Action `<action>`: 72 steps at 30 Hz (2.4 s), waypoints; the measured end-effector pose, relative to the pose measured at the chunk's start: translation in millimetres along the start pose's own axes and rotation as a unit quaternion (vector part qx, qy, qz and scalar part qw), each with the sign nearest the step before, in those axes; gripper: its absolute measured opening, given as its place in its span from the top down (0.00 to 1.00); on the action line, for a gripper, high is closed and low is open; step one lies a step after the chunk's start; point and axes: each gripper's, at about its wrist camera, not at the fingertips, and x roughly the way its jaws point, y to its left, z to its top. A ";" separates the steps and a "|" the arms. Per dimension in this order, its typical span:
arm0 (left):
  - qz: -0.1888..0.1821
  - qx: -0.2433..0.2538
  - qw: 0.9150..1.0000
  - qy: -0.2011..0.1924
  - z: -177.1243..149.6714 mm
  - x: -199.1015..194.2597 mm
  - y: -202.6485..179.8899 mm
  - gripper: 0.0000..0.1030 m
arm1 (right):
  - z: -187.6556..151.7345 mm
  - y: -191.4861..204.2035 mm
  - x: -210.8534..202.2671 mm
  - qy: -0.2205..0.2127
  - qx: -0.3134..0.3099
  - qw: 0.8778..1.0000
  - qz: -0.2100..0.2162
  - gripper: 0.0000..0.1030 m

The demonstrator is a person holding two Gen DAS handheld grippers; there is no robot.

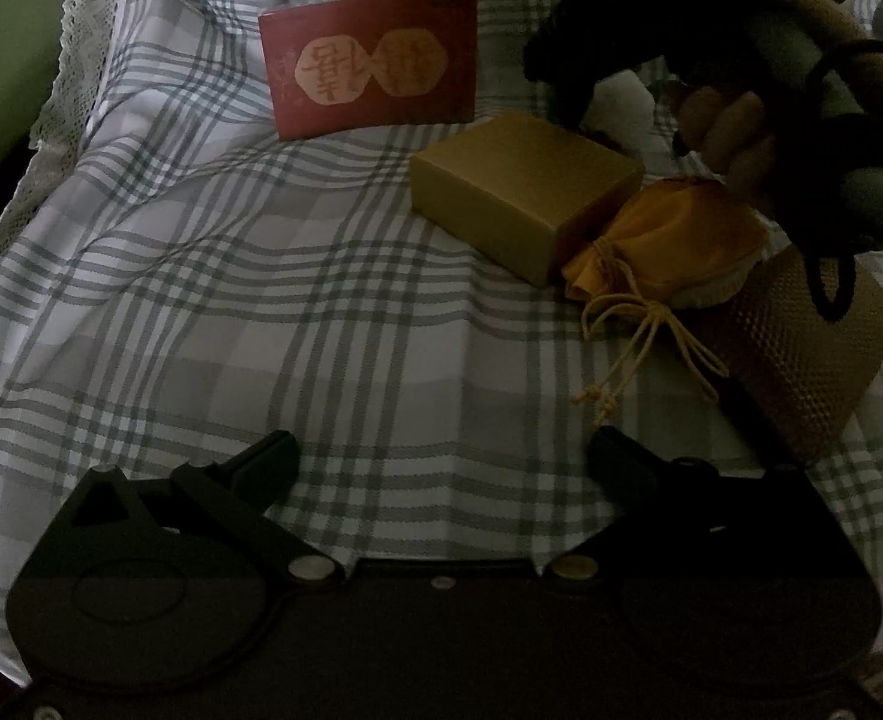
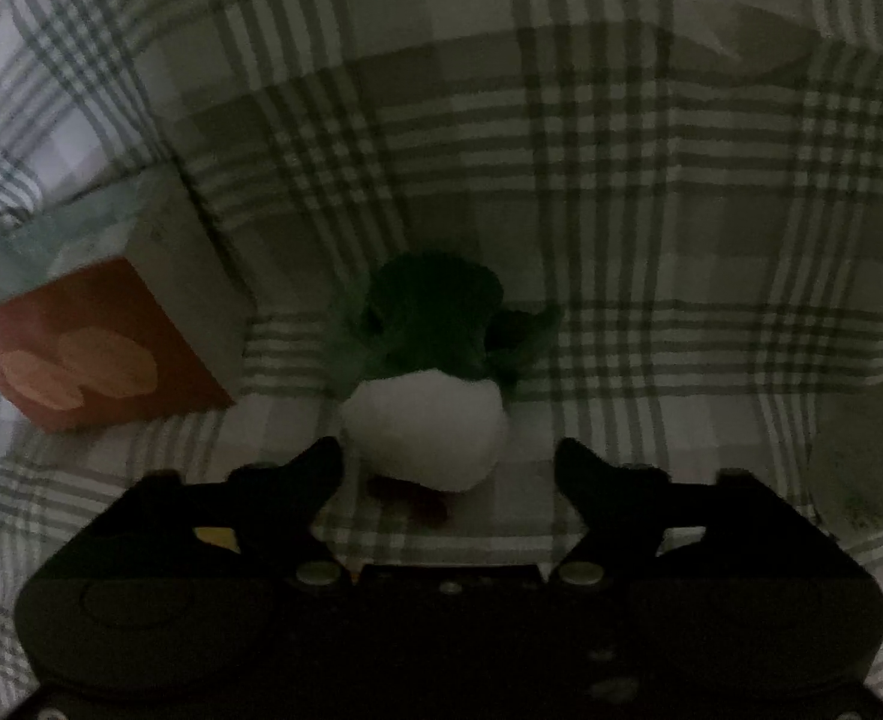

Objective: Organize soft objects
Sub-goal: 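Grasp the green-and-white plush toy with the right tool while the left tool approaches the orange pouch, then grasp the orange drawstring pouch with the left tool while the right tool lifts the plush toy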

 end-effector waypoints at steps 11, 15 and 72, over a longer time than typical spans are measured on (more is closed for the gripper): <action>-0.030 0.001 1.000 -0.005 16.7 -15.7 1.3 0.12 | 3.4 -9.5 5.1 0.013 -0.023 1.000 0.004 0.65; -0.052 -0.024 0.998 -0.016 39.3 -25.0 -1.3 0.12 | 4.5 -18.6 -2.1 0.006 -0.024 1.000 0.008 0.66; -0.111 -0.062 0.990 0.065 79.6 43.3 -48.3 0.03 | 40.3 -73.6 -5.2 0.024 -0.108 0.992 0.054 0.22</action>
